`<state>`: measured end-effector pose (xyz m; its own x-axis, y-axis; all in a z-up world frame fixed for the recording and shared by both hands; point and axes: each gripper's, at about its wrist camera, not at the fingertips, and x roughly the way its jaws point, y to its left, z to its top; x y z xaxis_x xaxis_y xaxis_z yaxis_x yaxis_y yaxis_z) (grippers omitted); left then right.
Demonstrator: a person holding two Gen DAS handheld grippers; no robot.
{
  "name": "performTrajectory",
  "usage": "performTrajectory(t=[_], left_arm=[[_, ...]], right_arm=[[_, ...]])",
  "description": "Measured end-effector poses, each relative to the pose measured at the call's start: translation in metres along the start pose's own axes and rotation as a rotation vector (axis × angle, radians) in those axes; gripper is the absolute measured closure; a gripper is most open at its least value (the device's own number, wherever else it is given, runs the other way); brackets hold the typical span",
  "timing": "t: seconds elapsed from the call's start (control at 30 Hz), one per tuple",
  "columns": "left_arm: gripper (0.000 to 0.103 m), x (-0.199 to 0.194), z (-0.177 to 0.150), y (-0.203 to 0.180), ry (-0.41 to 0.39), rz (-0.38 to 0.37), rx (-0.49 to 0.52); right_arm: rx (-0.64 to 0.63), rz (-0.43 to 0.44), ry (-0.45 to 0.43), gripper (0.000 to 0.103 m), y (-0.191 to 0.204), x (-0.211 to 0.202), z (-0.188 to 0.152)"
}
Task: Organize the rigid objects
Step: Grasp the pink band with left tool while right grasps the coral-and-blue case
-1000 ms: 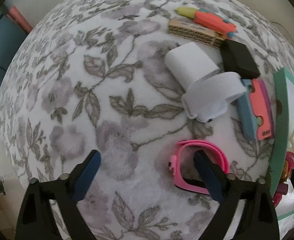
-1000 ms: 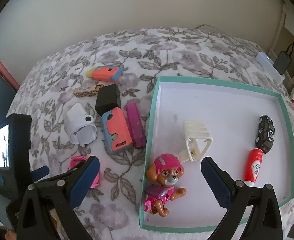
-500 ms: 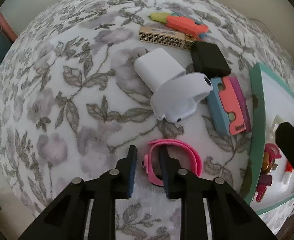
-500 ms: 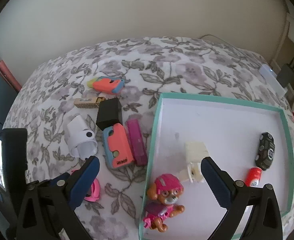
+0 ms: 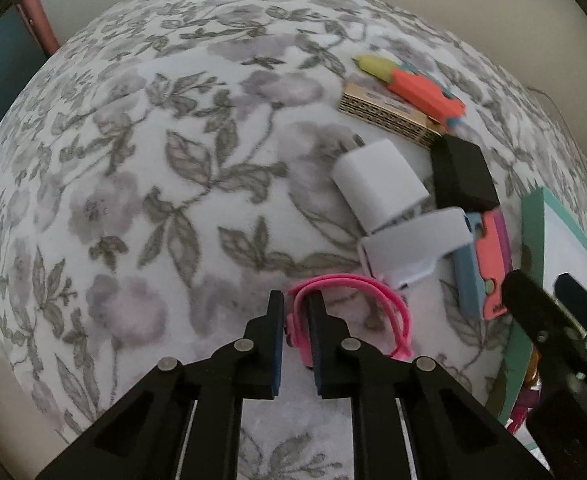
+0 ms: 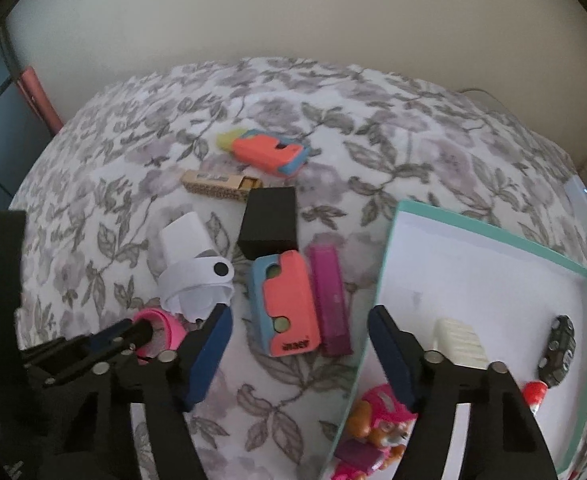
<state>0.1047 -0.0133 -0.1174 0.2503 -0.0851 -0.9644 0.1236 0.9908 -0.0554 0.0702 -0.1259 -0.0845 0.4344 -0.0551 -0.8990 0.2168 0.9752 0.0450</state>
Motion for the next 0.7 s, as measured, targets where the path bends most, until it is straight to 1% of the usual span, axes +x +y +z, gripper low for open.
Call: performTrajectory(t=[0.03, 0.1, 0.13, 0.23, 0.3, 0.37, 0.47, 0.5, 0.57, 0.6, 0.67, 0.7], left_arm=[[0.090, -0.001, 0.001, 0.002, -0.006, 0.010, -0.006], [0.090, -0.002, 0.004, 0.009, -0.024, 0.042, -0.017], [0.090, -0.002, 0.006, 0.012, -0.030, 0.051, -0.024], [0.090, 0.000, 0.010, 0.021, -0.021, 0.027, -0.036], [0.090, -0.001, 0.010, 0.022, -0.022, 0.028, -0.028], [0.090, -0.001, 0.011, 0.022, -0.023, 0.031, -0.021], [0.090, 0.000, 0.011, 0.033, -0.022, 0.022, -0.022], [0.090, 0.005, 0.010, 0.032, -0.022, 0.021, -0.023], [0.090, 0.015, 0.019, 0.040, -0.023, 0.021, -0.016], [0.090, 0.015, 0.020, 0.039, -0.026, 0.025, -0.011], [0.090, 0.018, 0.024, 0.038, -0.030, 0.030, -0.007], [0.090, 0.019, 0.026, 0.037, -0.031, 0.033, -0.005]], right_arm=[[-0.004, 0.002, 0.007, 0.033, 0.002, 0.003, 0.001], [-0.008, 0.012, 0.025, 0.039, 0.004, 0.012, 0.002], [-0.007, 0.014, 0.035, 0.040, 0.005, 0.016, 0.003], [-0.006, 0.012, 0.057, 0.041, 0.006, 0.027, 0.004], [-0.006, 0.014, 0.071, 0.047, 0.007, 0.033, 0.004], [-0.014, 0.001, 0.068, 0.047, 0.008, 0.036, 0.006], [-0.018, 0.001, 0.063, 0.047, 0.009, 0.039, 0.009], [-0.021, -0.001, 0.062, 0.047, 0.010, 0.039, 0.011], [-0.032, -0.006, 0.059, 0.048, 0.012, 0.041, 0.012], [-0.036, -0.002, 0.058, 0.054, 0.013, 0.041, 0.013], [-0.036, 0.020, 0.073, 0.058, 0.015, 0.042, 0.013], [-0.036, 0.022, 0.072, 0.058, 0.015, 0.042, 0.012]])
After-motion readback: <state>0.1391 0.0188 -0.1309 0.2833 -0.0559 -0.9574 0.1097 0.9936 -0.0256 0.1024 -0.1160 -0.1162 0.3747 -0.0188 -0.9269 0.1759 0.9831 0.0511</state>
